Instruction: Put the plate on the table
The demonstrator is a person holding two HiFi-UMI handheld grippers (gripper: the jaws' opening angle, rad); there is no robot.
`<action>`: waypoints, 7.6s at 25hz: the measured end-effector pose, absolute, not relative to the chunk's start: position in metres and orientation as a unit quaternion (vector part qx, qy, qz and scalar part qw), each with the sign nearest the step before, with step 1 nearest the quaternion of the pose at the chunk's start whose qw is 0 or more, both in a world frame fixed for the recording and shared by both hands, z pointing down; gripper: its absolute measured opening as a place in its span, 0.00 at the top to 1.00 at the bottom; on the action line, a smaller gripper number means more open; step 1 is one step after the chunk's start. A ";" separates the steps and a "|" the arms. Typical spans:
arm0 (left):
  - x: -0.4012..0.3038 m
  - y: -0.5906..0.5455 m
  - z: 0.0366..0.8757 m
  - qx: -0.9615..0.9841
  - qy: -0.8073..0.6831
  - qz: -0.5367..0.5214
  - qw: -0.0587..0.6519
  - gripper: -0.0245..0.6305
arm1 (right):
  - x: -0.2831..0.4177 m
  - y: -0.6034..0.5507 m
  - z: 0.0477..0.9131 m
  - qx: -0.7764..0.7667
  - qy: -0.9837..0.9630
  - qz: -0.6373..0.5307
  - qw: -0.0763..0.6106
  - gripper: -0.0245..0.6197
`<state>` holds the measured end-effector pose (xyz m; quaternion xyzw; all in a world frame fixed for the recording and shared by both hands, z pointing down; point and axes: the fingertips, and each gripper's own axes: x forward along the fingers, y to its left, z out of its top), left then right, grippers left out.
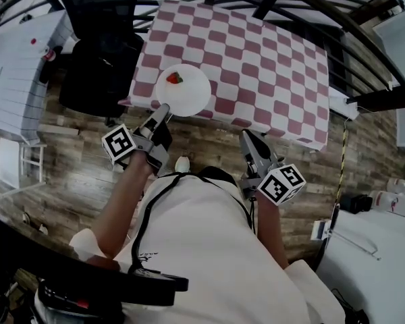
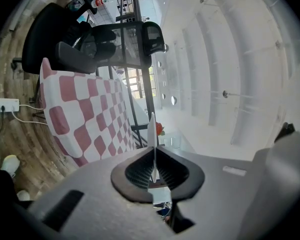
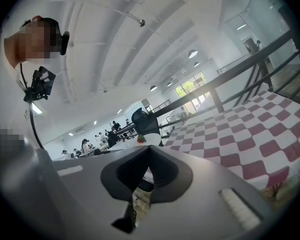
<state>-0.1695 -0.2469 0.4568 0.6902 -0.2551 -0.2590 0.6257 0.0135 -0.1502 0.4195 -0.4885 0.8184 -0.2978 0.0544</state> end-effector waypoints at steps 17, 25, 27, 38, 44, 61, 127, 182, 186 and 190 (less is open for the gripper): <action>-0.136 -0.290 0.463 0.677 -0.286 -0.263 0.625 0.93 | 0.049 -0.209 0.430 -0.456 0.834 -0.308 0.049 0.95; -0.103 -0.329 0.468 0.670 -0.297 -0.278 0.621 0.93 | 0.087 -0.266 0.427 -0.431 0.850 -0.299 0.041 0.95; -0.097 -0.341 0.471 0.668 -0.302 -0.281 0.620 0.93 | 0.094 -0.282 0.426 -0.422 0.855 -0.298 0.040 0.95; -0.049 -0.399 0.477 0.664 -0.308 -0.300 0.612 0.93 | 0.138 -0.356 0.432 -0.392 0.866 -0.308 0.034 0.95; -0.027 -0.428 0.496 0.657 -0.310 -0.309 0.614 0.93 | 0.152 -0.383 0.450 -0.375 0.869 -0.324 0.015 0.95; 0.017 -0.479 0.585 0.656 -0.298 -0.275 0.637 0.93 | 0.178 -0.428 0.489 -0.372 0.859 -0.351 -0.006 0.95; 0.046 -0.532 0.723 0.580 -0.450 -0.054 0.678 0.79 | 0.212 -0.422 0.521 -0.431 0.818 -0.381 0.000 0.95; -0.105 -0.341 0.450 0.854 -0.388 -0.004 0.347 0.95 | 0.108 -0.291 0.424 -0.457 0.848 -0.267 0.032 0.95; -0.104 -0.336 0.450 0.860 -0.381 0.000 0.338 0.95 | 0.105 -0.287 0.425 -0.462 0.845 -0.267 0.028 0.95; -0.105 -0.331 0.453 0.863 -0.375 -0.002 0.340 0.95 | 0.097 -0.285 0.423 -0.459 0.849 -0.261 0.025 0.95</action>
